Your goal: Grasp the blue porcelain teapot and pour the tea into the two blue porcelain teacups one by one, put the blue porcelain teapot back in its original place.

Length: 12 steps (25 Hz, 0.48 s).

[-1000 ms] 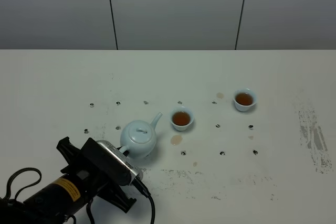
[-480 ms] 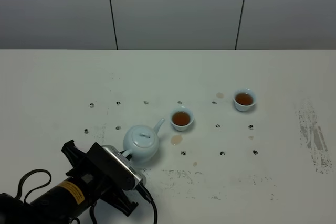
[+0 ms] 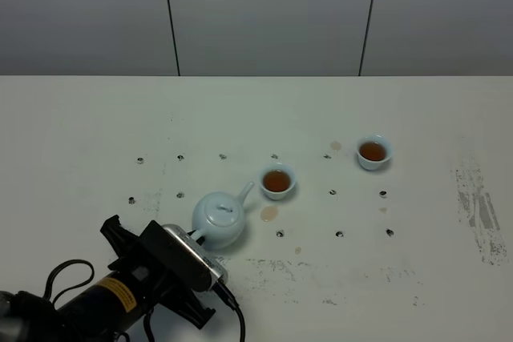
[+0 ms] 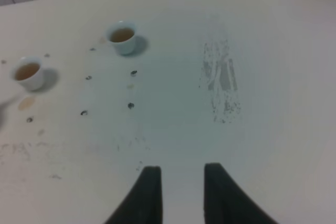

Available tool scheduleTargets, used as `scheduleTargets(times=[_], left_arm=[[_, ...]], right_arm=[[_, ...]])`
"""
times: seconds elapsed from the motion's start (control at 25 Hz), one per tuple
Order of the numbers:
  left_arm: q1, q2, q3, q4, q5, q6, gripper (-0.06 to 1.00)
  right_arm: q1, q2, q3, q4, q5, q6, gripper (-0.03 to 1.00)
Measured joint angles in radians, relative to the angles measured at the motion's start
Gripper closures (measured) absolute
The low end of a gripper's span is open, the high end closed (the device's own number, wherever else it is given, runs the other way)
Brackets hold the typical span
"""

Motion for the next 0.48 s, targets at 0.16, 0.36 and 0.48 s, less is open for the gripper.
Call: scheduleTargets(times=[0.16,0.36,0.48], left_arm=[[0.000,0.005,-0.002,0.008,-0.002,-0.017,0.84],[0.000,0.040,-0.002,0.013,-0.032,-0.024,0.84],[0.000,0.047,-0.002,0.013,-0.044,-0.039,0.84]], right_arm=[[0.000,0.000,0.000,0.000,0.000,0.000,0.75],[0.000,0.000,0.000,0.000,0.000,0.000,0.75],[0.000,0.000,0.000,0.000,0.000,0.000,0.75]])
